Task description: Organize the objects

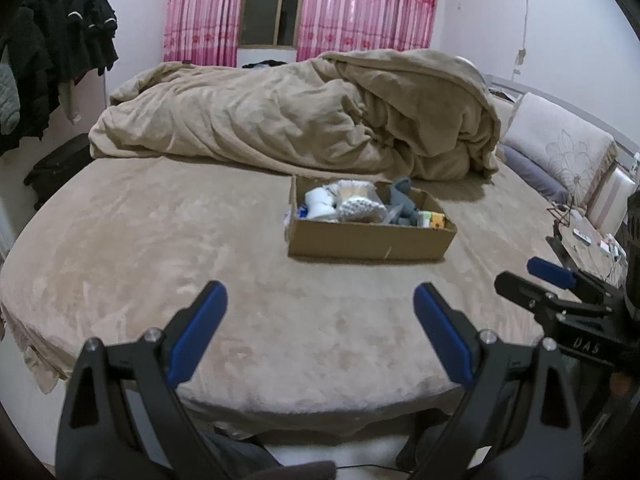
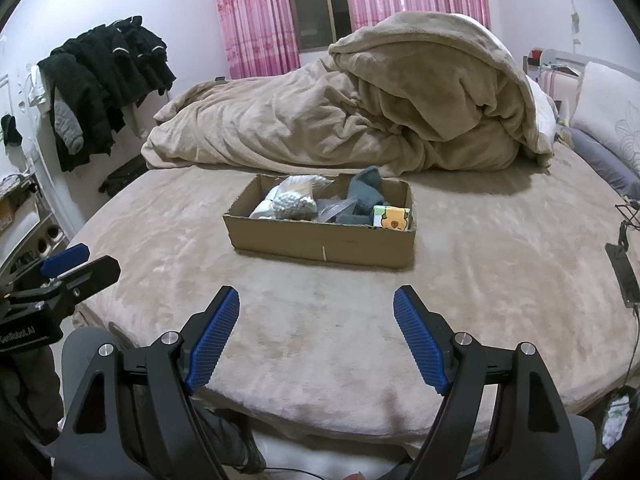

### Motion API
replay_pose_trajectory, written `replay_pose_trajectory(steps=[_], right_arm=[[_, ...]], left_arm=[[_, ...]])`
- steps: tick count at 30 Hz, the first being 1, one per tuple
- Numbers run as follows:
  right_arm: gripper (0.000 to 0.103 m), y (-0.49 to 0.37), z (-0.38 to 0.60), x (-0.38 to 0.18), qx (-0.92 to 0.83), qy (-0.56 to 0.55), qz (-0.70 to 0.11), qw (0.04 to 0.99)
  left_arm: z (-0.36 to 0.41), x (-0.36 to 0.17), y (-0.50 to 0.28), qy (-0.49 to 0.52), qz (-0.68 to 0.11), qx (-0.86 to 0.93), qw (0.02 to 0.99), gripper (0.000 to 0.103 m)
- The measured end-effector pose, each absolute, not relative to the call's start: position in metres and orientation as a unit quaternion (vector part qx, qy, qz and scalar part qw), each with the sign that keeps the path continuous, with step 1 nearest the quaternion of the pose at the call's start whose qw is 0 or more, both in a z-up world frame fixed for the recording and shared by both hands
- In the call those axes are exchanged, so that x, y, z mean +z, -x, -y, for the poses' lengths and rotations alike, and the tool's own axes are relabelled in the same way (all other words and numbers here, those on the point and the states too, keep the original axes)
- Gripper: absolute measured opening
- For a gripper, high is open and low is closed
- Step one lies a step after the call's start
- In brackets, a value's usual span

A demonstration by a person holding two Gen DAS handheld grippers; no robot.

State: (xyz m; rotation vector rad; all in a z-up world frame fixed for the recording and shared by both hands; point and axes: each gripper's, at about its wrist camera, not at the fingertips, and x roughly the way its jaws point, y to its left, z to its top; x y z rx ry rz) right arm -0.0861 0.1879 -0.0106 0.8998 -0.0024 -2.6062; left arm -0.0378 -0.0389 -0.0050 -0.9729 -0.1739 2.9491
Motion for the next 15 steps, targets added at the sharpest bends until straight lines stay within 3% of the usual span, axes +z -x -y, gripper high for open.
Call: replay_pose_trajectory(steps=[15], right_arm=[[0.082, 0.0923, -0.1941, -0.0139, -0.927, -0.321, 0.006, 0.192]], left_arm=[[0.0300, -0.0068, 0.0441, 0.316, 0.051, 0.947, 0.017, 0.096]])
